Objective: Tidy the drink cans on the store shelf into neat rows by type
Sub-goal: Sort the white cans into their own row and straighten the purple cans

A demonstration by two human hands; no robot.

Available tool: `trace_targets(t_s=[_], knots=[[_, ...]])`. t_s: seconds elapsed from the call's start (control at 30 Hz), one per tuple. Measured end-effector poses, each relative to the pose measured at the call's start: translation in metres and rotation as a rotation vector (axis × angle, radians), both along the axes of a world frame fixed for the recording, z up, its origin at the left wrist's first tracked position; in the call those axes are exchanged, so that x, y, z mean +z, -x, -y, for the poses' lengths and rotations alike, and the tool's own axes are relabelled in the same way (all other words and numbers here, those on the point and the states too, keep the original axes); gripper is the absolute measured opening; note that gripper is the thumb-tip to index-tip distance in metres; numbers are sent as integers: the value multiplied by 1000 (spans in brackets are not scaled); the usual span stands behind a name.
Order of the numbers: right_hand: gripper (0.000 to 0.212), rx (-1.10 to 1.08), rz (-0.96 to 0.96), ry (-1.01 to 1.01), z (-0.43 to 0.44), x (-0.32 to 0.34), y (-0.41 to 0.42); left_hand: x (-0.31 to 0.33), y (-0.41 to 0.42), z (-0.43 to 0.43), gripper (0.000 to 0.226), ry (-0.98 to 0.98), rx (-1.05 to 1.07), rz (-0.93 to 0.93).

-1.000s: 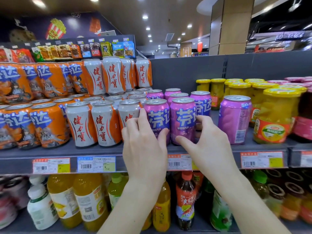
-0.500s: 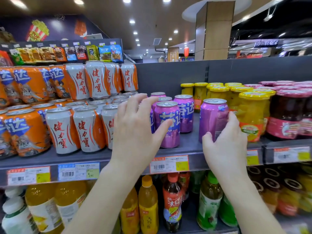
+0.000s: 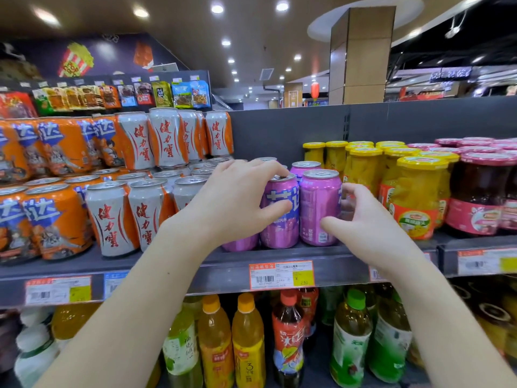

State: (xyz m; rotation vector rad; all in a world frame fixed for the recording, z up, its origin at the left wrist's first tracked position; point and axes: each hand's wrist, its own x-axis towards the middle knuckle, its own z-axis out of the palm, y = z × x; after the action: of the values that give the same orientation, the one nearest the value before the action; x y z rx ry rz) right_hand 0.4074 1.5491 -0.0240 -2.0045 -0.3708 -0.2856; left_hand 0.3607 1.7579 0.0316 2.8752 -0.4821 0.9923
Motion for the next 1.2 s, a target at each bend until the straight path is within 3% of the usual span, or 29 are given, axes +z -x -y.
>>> trace_targets(t_s=[0.17,0.3,0.47,0.57,0.67,0.77,0.83,0.93,1.07,1.2], knots=[[62,-14,72,41,0,-3,0,9,-7,2,48,2,-18,-82],[63,74,-21,44,9,-2,-2,13,-10,-2,42,78,-78,-132],[64,-78,99,49,1,-7,-3,19,-10,-7,41,145,-139,-184],[67,-46,80,96,2,-6,-4,22,-11,-9,40,160,-145,-215],[65,26,22,119,15,12,-7,32,-12,-14,34,208,-165,-273],[55,-14,131,80,21,47,-11,50,-19,-24,23,331,-160,-264],[44,-14,190,96,16,77,-17,62,-32,-30,20,308,-77,-244],[37,2,163,308,-4,115,-38,75,-53,-30,22,213,12,-322],[56,10,-63,698,-34,136,-74,81,-72,-20,35,70,68,-458],[49,43,-234,792,-46,135,-93,80,-91,-13,50,-73,127,-512]])
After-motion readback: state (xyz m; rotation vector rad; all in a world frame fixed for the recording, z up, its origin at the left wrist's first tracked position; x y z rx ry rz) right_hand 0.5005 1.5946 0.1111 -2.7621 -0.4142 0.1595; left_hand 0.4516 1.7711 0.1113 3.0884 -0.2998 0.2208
